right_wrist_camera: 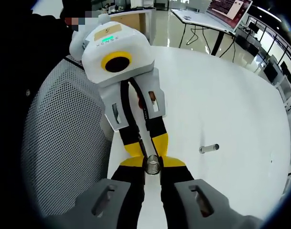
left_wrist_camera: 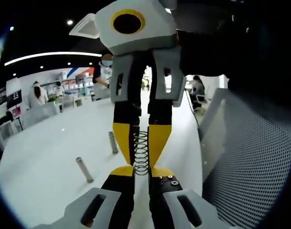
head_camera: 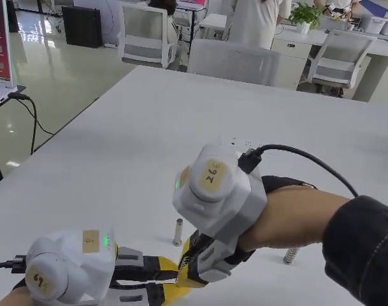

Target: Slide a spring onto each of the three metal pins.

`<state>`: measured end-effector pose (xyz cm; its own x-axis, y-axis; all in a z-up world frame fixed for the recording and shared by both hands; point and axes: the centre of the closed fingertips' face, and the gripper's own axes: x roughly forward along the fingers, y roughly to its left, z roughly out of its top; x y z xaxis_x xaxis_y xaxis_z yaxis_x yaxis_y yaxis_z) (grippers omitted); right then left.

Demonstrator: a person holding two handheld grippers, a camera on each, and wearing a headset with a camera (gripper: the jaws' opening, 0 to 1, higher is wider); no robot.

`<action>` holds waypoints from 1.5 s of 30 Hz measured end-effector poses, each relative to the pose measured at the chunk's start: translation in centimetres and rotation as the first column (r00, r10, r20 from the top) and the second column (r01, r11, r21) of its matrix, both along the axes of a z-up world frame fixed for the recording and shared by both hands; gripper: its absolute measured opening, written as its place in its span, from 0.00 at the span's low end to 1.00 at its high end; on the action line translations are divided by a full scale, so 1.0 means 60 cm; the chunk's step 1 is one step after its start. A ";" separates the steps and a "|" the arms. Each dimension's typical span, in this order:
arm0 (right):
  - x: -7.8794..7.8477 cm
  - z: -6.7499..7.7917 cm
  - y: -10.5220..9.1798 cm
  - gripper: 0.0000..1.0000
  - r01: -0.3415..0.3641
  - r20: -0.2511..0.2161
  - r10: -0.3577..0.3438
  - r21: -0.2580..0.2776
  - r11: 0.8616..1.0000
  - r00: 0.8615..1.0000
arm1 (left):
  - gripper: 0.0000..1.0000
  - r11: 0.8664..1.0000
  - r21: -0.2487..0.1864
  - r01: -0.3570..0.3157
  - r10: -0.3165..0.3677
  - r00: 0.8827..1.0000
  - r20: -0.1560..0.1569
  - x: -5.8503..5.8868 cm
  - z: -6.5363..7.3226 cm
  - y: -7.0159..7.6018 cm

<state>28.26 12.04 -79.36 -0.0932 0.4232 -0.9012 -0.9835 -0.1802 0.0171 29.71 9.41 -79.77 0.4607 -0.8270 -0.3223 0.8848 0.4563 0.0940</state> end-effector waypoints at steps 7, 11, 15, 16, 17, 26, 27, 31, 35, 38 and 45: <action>0.003 -0.003 0.000 0.09 0.006 0.005 -0.006 0.002 1.000 1.000 | 0.02 1.000 -0.022 -0.011 0.011 1.000 -0.007 0.002 -0.003 0.002; 0.008 -0.002 0.003 0.09 0.009 0.012 -0.009 0.003 1.000 1.000 | 0.02 0.999 -0.034 -0.026 0.026 1.000 -0.009 0.007 -0.003 0.005; 0.011 0.000 0.006 0.09 0.011 0.020 -0.011 0.008 1.000 1.000 | 0.08 0.998 -0.041 -0.038 0.038 0.999 -0.010 0.010 -0.001 0.008; 0.012 0.001 0.007 0.09 0.011 0.021 -0.012 0.010 1.000 1.000 | 0.08 0.998 -0.038 -0.040 0.039 0.999 -0.011 0.010 -0.002 0.008; 0.013 0.002 0.008 0.09 0.012 0.023 -0.012 0.011 1.000 1.000 | 0.09 0.998 -0.036 -0.042 0.041 0.999 -0.012 0.011 -0.003 0.009; 0.027 0.008 0.003 0.09 0.030 0.046 -0.031 0.015 0.999 0.998 | 0.23 0.997 -0.025 -0.079 0.078 0.996 -0.038 0.017 -0.018 0.024; 0.028 0.008 0.003 0.09 0.032 0.047 -0.033 0.015 0.999 0.998 | 0.25 0.996 -0.025 -0.086 0.085 0.996 -0.041 0.019 -0.019 0.027; 0.032 0.010 -0.001 0.09 0.038 0.053 -0.039 0.013 0.999 0.998 | 0.32 0.994 -0.026 -0.103 0.101 0.994 -0.048 0.022 -0.021 0.033; 0.039 0.013 -0.005 0.09 0.044 0.059 -0.045 0.010 0.999 0.997 | 0.42 0.991 -0.027 -0.128 0.126 0.990 -0.057 0.027 -0.025 0.041; 0.043 0.015 -0.007 0.09 0.048 0.063 -0.049 0.010 0.999 0.997 | 0.46 0.990 -0.030 -0.141 0.139 0.988 -0.060 0.028 -0.026 0.045; 0.054 0.020 -0.012 0.09 0.051 0.080 -0.051 0.002 0.999 0.995 | 0.56 0.987 -0.027 -0.158 0.156 0.986 -0.054 0.032 -0.026 0.052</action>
